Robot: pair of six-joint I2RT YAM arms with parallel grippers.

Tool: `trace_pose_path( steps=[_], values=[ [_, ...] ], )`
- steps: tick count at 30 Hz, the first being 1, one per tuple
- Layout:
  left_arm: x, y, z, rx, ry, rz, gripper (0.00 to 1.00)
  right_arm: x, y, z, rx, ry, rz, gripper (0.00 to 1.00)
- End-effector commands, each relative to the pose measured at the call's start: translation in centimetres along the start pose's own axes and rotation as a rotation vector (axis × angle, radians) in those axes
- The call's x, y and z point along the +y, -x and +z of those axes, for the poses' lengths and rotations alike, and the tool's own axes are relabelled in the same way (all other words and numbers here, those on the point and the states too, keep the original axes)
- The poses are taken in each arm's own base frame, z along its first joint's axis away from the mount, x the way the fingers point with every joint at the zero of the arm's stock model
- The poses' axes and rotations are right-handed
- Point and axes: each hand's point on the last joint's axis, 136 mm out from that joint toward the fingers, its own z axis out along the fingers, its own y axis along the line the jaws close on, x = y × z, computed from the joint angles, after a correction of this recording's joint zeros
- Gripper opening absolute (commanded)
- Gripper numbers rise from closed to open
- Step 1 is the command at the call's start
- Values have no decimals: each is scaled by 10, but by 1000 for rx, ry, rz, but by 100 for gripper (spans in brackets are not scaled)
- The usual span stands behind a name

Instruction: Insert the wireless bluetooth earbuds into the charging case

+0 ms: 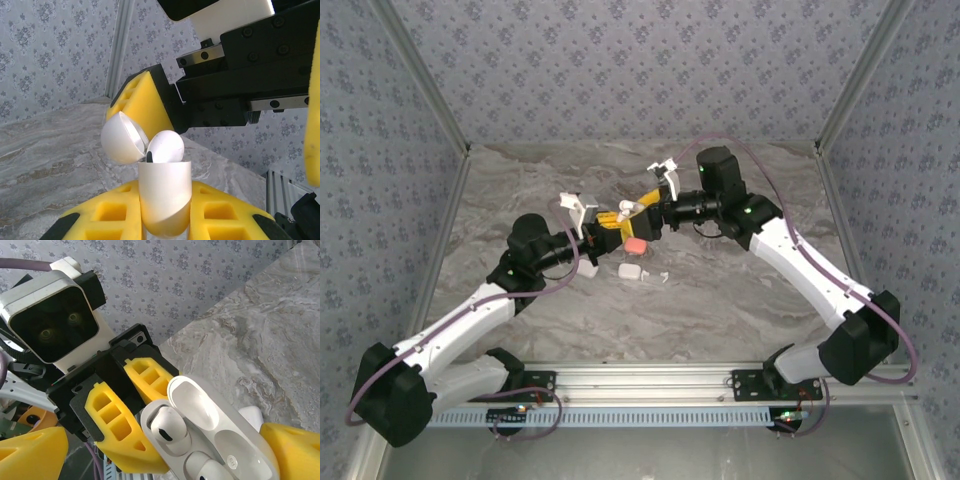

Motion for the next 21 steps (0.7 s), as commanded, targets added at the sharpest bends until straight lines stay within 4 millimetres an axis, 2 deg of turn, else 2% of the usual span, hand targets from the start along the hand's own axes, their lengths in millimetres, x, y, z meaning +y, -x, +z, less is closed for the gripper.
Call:
trace_pose_path(
  steps=[1,6,11,15,18,21],
  values=[
    [-11,27,-2,-67,-20,33,3,27,16,-15,-45,52,-64,100],
    [-7,25,-2,-63,-3,30,2,33,11,-23,-49,52,-80,100],
    [-7,25,-1,-64,-3,29,2,25,2,-23,-32,19,-57,100],
    [-6,26,-1,-63,4,25,2,1,7,-30,-47,-155,-61,100],
    [5,20,0,-30,57,-3,1,-29,12,-52,-58,-412,-95,100],
    [19,9,1,23,122,-34,0,-47,18,-78,-113,-583,-110,100]
  ],
)
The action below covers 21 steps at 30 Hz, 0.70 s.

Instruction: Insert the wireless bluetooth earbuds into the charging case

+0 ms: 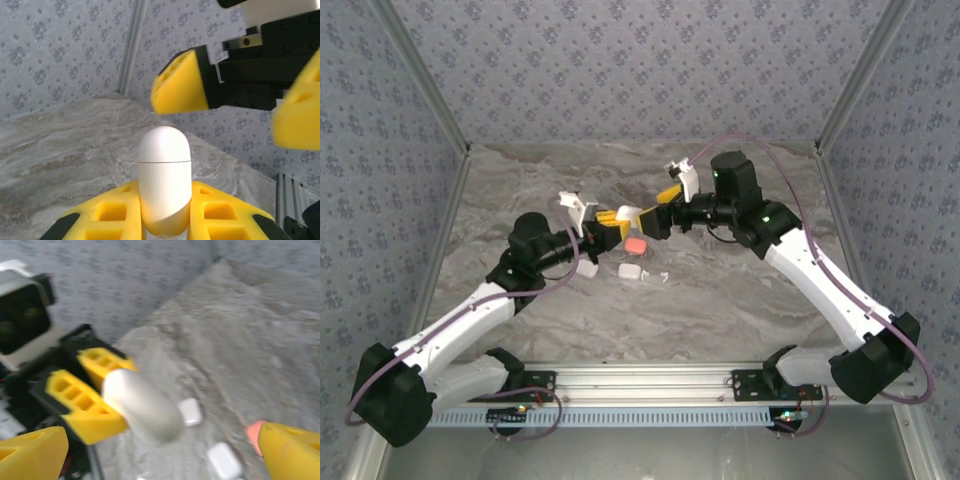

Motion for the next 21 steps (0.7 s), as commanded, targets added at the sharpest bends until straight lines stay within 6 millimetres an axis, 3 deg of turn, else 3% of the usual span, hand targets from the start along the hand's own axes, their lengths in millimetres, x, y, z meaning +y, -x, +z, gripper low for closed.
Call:
trace_pose_path(
  steps=[1,8,11,15,21],
  values=[
    [14,9,1,13,79,-31,0,-37,16,-36,-83,-282,-48,100],
    [93,-27,-12,103,246,-315,0,-67,14,-68,-171,-407,61,100],
    [121,-46,-18,140,309,-379,0,-89,1,-75,-226,-443,227,100],
    [147,-72,-18,199,349,-452,0,-111,-20,-74,-263,-409,424,100],
    [167,-116,-4,314,343,-547,0,-116,-42,-61,-183,-396,441,100]
  ],
)
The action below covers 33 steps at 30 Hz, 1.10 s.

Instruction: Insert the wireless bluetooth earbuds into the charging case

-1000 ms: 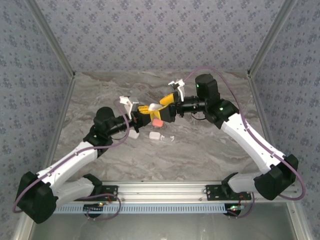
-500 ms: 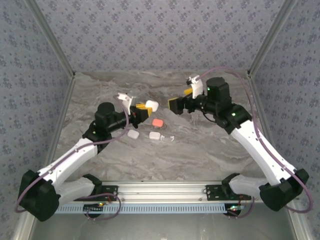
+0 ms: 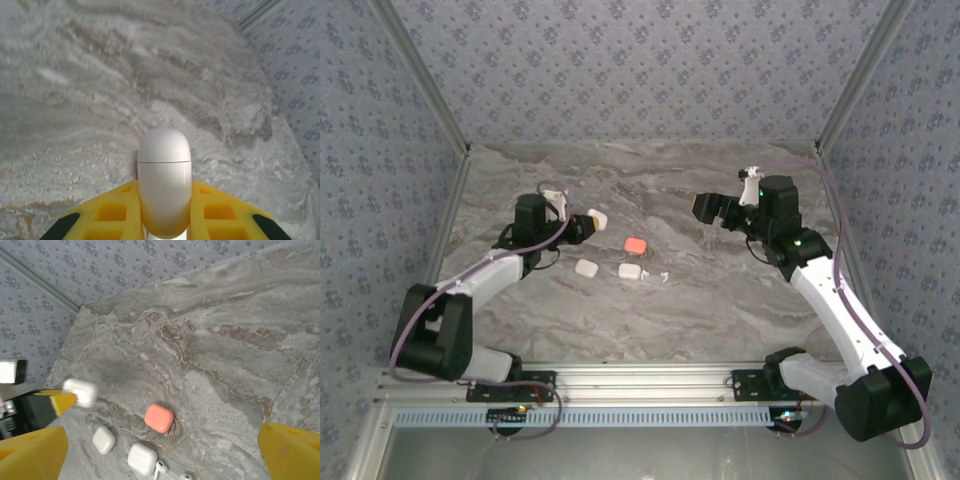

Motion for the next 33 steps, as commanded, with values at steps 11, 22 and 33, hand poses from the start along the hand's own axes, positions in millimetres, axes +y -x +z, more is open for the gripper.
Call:
trace_pose_path(
  steps=[11,22,33],
  values=[
    [34,-29,53,141,-21,-145,6,13,-15,8,59,26,-55,100],
    [55,-42,57,171,72,-147,45,28,-32,15,149,-5,-207,100],
    [59,2,-7,31,192,-88,63,69,-71,55,329,-7,-479,100]
  ],
)
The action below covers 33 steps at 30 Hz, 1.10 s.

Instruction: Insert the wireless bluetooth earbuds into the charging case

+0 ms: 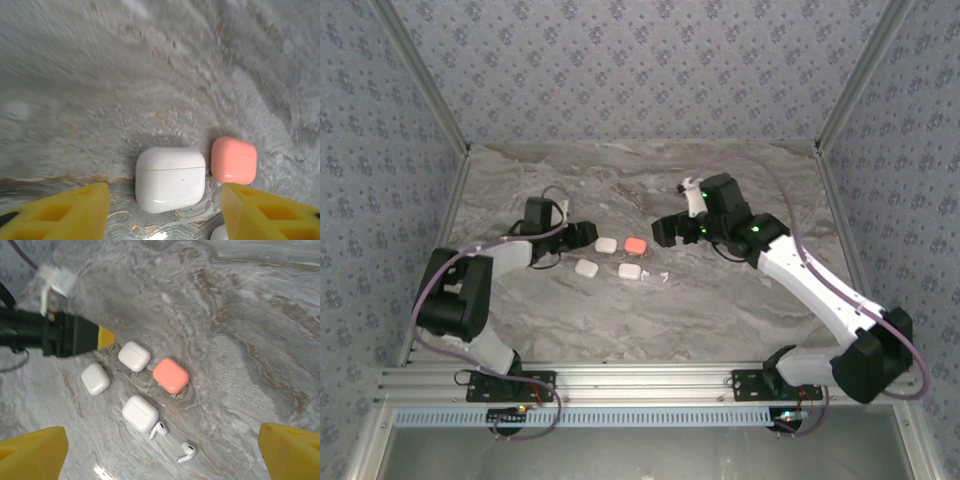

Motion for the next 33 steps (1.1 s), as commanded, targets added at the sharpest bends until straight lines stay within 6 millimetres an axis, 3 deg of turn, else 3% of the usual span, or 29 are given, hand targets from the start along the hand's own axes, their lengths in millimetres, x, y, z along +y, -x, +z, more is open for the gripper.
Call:
trace_pose_path(
  steps=[1,7,13,16,21,33],
  values=[
    [-5,23,-40,-93,36,43,66,16,-4,18,79,-25,-123,100],
    [17,55,-112,-263,117,-63,81,55,-28,86,238,-16,-261,92],
    [52,61,-160,-344,136,-236,86,84,-59,152,404,-23,-432,90],
    [60,57,-170,-352,158,-258,86,93,-67,179,446,-10,-481,88],
    [66,51,-175,-355,158,-277,87,110,-82,207,487,38,-533,87],
    [70,49,-174,-353,155,-291,88,122,-110,244,565,74,-594,75]
  ],
)
